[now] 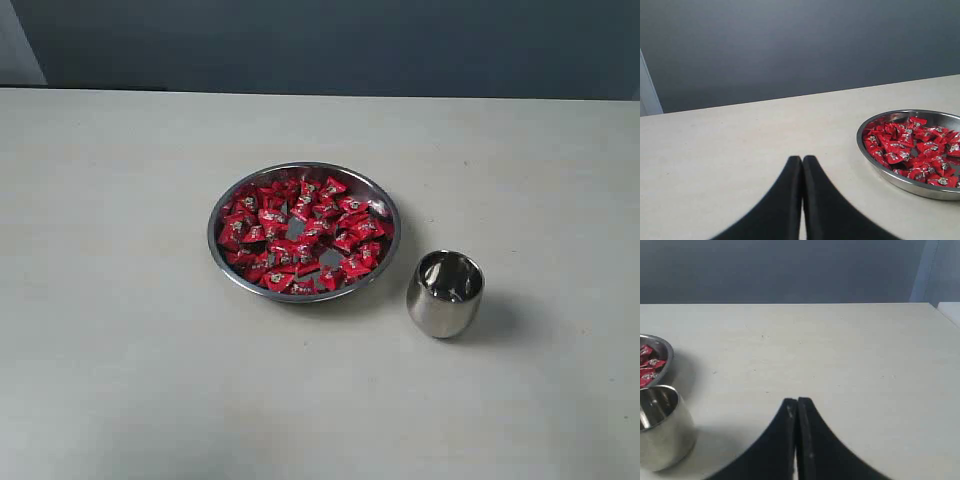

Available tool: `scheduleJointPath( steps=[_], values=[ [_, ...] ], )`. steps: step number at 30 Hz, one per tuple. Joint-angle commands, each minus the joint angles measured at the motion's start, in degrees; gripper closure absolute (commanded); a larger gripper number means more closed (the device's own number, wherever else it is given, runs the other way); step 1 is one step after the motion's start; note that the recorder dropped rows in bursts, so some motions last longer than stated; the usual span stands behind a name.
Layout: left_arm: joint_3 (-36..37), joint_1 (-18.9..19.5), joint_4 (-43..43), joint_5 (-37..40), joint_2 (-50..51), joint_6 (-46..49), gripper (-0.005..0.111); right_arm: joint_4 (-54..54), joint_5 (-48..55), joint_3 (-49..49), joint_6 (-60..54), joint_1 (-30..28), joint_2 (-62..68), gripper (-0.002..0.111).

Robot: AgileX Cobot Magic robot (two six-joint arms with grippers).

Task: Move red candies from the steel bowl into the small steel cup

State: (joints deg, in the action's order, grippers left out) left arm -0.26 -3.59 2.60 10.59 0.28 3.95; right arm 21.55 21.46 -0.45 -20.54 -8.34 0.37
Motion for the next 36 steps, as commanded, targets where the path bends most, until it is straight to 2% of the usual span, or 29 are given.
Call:
scheduleJointPath(
  steps=[1, 4, 6, 7, 9, 14, 17, 20, 22, 29, 33, 36],
  values=[
    [0.26, 0.03, 0.07, -0.35, -0.28, -0.05, 0.105, 0.2, -0.61, 0.45, -0.21, -0.24, -0.37, 0.108],
    [0.26, 0.03, 0.07, -0.25, -0.28, -0.05, 0.105, -0.82, -3.74, 0.45, -0.6, -0.24, -0.37, 0.108],
    [0.26, 0.03, 0.07, -0.25, -0.28, -0.05, 0.105, 4.63, -16.55, 0.45, -0.19, -0.24, -0.37, 0.108],
    [0.26, 0.03, 0.07, -0.25, -0.28, -0.05, 0.105, 11.6, -25.6, 0.45, -0.19, -0.24, -0.37, 0.108],
    [0.26, 0.03, 0.07, -0.25, -0.28, -0.05, 0.105, 17.46, -35.39, 0.45, -0.19, -0.24, -0.37, 0.108],
    [0.26, 0.03, 0.07, -0.25, -0.28, -0.05, 0.105, 17.61, -59.55, 0.45, -0.19, -0.24, -0.37, 0.108],
    [0.26, 0.03, 0.07, -0.25, -0.28, -0.05, 0.105, 17.61, -68.18, 0.45, 1.02, -0.24, -0.37, 0.108],
    [0.26, 0.03, 0.07, -0.25, -0.28, -0.05, 0.105, 17.23, -67.03, 0.45, 24.89, -0.24, -0.37, 0.108],
    [0.26, 0.03, 0.07, -0.25, -0.28, -0.05, 0.105, 17.83, -66.34, 0.45, 33.81, -0.24, -0.37, 0.108],
    [0.26, 0.03, 0.07, -0.25, -0.28, -0.05, 0.105, 17.2, -64.52, 0.45, 35.61, -0.24, -0.37, 0.108],
    [0.26, 0.03, 0.07, -0.25, -0.28, -0.05, 0.105, 13.82, -55.93, 0.45, 41.22, -0.24, -0.37, 0.108],
    [0.26, 0.03, 0.07, -0.25, -0.28, -0.05, 0.105, 9.0, -45.32, 0.45, 45.95, -0.24, -0.37, 0.108]
  ],
)
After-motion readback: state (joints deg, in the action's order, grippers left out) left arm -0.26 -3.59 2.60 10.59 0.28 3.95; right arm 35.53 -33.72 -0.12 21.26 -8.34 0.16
